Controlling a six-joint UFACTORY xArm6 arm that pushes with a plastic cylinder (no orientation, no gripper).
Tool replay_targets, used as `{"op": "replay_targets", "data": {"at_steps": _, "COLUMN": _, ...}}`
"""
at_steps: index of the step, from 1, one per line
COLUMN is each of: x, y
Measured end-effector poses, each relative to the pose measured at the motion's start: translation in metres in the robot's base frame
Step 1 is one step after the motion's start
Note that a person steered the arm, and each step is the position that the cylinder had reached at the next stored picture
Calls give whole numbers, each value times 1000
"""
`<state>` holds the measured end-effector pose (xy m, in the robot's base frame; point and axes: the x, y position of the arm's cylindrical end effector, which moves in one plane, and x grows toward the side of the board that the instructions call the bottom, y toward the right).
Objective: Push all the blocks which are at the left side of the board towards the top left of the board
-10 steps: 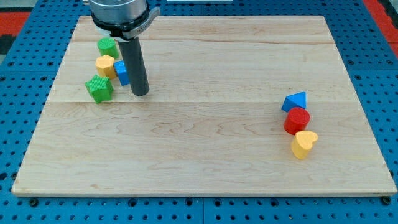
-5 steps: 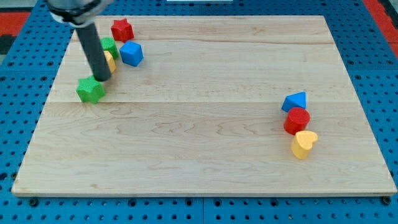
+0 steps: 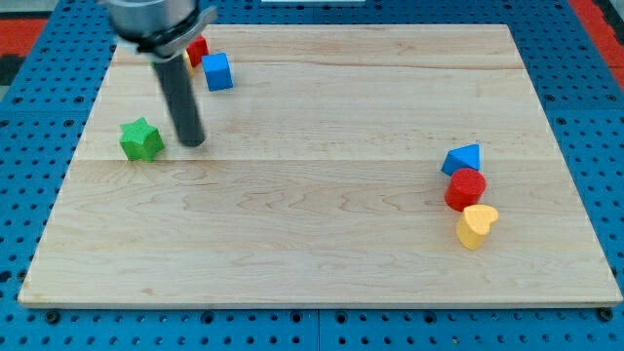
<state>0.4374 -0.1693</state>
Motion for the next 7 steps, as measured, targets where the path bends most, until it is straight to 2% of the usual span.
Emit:
{"op": "replay_targets", "data": {"at_steps": 1, "x": 7, "y": -63}}
{"op": "replay_targets", "data": {"at_steps": 2, "x": -55, "y": -49}}
{"op": "replay_targets", "data": {"at_steps": 3, "x": -82, "y": -30}}
{"op": "replay_targets", "data": {"at_steps": 4, "x": -21, "y": -56}}
{"op": "replay_targets", "data": {"at_steps": 5, "x": -66, "y": -103}}
{"op": "replay_targets", "data": {"at_steps": 6, "x": -114, "y": -37}}
{"op": "replay_targets", "data": {"at_steps": 7, "x": -108, "y": -14}}
